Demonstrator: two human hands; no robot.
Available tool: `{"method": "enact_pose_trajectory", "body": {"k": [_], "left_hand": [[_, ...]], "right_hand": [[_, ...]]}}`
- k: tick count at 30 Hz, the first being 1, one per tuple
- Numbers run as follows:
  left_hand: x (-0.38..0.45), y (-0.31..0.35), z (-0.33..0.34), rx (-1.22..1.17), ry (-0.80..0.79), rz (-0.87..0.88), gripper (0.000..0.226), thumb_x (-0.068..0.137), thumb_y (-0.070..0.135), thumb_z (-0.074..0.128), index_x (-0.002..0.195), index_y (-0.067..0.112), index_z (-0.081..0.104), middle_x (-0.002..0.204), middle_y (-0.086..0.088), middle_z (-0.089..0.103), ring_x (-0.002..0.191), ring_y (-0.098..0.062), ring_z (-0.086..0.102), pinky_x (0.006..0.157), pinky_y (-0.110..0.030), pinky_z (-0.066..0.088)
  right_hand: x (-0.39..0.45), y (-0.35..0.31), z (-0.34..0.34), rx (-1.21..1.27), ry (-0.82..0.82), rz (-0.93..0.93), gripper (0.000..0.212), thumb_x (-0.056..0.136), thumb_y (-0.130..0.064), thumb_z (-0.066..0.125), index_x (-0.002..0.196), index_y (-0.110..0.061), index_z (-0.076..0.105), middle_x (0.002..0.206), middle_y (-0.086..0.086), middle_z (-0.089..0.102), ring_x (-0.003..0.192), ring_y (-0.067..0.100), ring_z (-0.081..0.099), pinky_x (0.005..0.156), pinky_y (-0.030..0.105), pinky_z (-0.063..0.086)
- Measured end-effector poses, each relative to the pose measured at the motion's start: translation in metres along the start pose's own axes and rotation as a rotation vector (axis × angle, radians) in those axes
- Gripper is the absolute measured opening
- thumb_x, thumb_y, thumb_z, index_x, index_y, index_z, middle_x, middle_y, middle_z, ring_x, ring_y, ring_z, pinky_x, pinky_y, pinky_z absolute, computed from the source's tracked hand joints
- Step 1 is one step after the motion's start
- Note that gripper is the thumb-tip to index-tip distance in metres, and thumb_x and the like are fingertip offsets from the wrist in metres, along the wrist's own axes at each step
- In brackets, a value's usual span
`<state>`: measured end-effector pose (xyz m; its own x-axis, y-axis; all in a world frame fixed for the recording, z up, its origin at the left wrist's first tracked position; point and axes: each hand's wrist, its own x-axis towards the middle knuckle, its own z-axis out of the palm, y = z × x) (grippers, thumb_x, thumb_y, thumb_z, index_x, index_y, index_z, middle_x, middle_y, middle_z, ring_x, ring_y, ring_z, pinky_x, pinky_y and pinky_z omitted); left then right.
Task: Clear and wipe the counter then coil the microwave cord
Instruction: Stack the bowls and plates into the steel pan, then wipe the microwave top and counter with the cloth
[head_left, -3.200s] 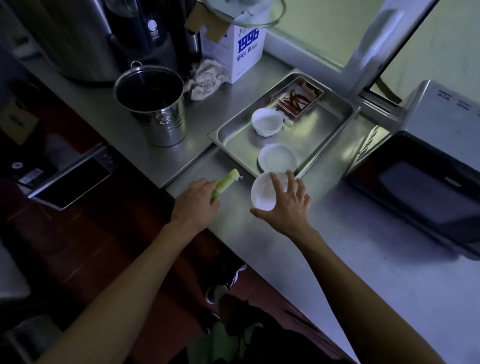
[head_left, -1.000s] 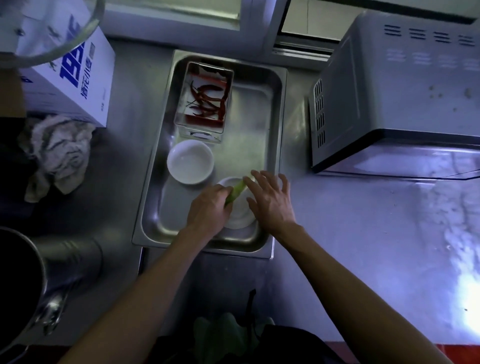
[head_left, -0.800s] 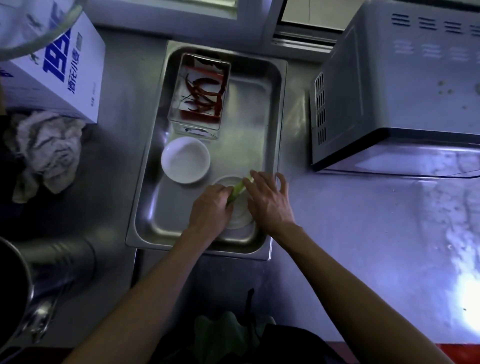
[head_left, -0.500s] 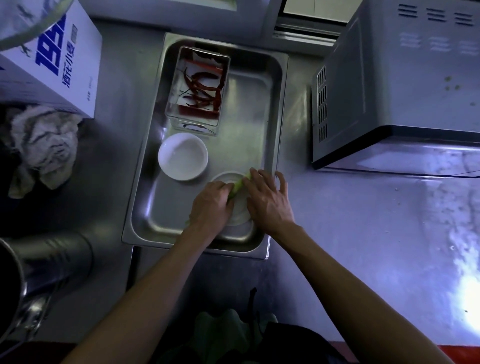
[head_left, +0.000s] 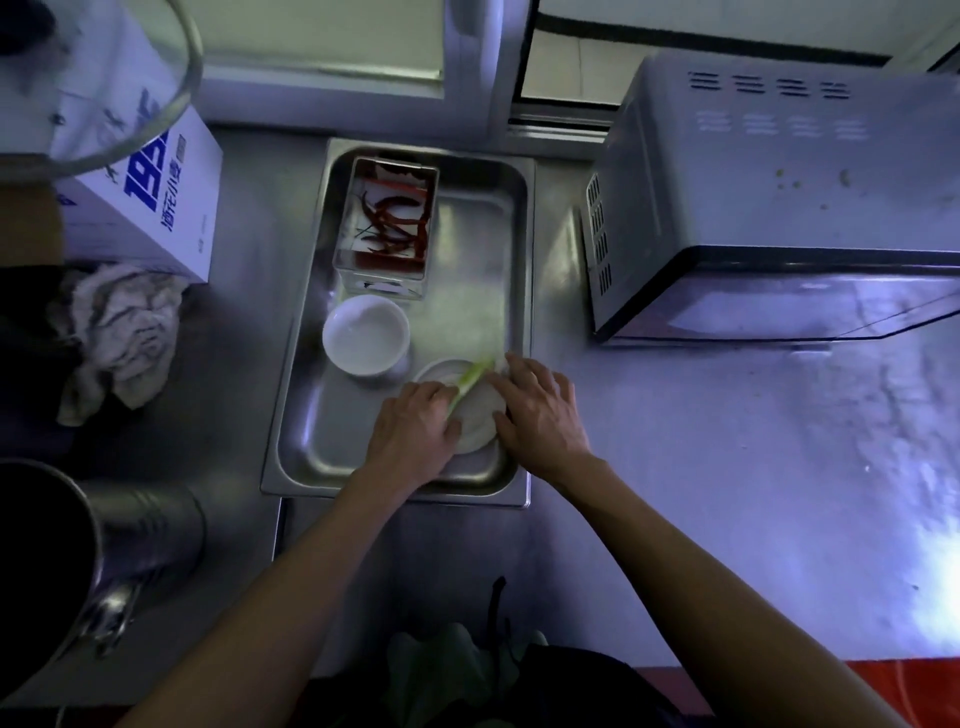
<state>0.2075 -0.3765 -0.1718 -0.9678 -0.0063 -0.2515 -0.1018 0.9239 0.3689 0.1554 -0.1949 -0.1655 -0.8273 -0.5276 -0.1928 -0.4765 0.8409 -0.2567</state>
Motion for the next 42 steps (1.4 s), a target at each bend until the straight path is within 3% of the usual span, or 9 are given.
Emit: {"method": "enact_pose_trajectory", "body": {"k": [5, 13, 22, 27, 42], "left_hand": [[-0.004, 0.002, -0.013, 0.037, -0.034, 0.114, 0.044, 0.094, 0.036, 0.052, 0.134, 0.017, 0.056, 0.131, -0.003, 0.059, 0.119, -0.027, 0.051, 0.095, -0.043, 0.046], [-0.006, 0.009, -0.022, 0.012, -0.077, 0.238, 0.045, 0.095, 0.040, 0.052, 0.135, 0.021, 0.054, 0.135, -0.004, 0.058, 0.121, -0.028, 0.051, 0.095, -0.044, 0.047], [-0.025, 0.035, -0.016, 0.001, -0.082, 0.365, 0.043, 0.096, 0.038, 0.053, 0.134, 0.020, 0.056, 0.134, 0.000, 0.060, 0.121, -0.025, 0.053, 0.096, -0.040, 0.047], [-0.037, 0.080, -0.008, 0.001, -0.097, 0.402, 0.047, 0.098, 0.039, 0.051, 0.141, 0.021, 0.051, 0.144, 0.000, 0.052, 0.131, -0.022, 0.046, 0.105, -0.039, 0.041], [-0.154, 0.292, 0.077, 0.234, -0.121, 0.649, 0.049, 0.097, 0.044, 0.048, 0.141, 0.024, 0.051, 0.143, 0.002, 0.054, 0.128, -0.021, 0.049, 0.103, -0.035, 0.044]], "right_hand": [[-0.024, -0.006, -0.011, 0.101, 0.012, 0.145, 0.048, 0.095, -0.032, 0.055, 0.142, -0.027, 0.047, 0.156, 0.004, 0.034, 0.139, 0.029, 0.035, 0.107, 0.050, 0.035], [-0.066, -0.011, -0.012, 0.141, -0.050, 0.367, 0.049, 0.100, -0.039, 0.052, 0.147, -0.027, 0.044, 0.157, 0.000, 0.037, 0.140, 0.028, 0.038, 0.110, 0.047, 0.033], [-0.114, -0.013, -0.012, 0.203, -0.053, 0.483, 0.049, 0.101, -0.042, 0.051, 0.147, -0.026, 0.046, 0.153, -0.003, 0.045, 0.137, 0.024, 0.045, 0.112, 0.044, 0.036], [-0.156, 0.009, -0.020, 0.229, 0.014, 0.536, 0.049, 0.101, -0.048, 0.048, 0.144, -0.025, 0.048, 0.150, -0.003, 0.050, 0.134, 0.023, 0.049, 0.111, 0.045, 0.038], [-0.406, 0.105, -0.024, 0.335, 0.239, 0.738, 0.048, 0.100, -0.048, 0.050, 0.141, -0.023, 0.054, 0.145, -0.005, 0.055, 0.129, 0.023, 0.053, 0.105, 0.043, 0.043]]}}
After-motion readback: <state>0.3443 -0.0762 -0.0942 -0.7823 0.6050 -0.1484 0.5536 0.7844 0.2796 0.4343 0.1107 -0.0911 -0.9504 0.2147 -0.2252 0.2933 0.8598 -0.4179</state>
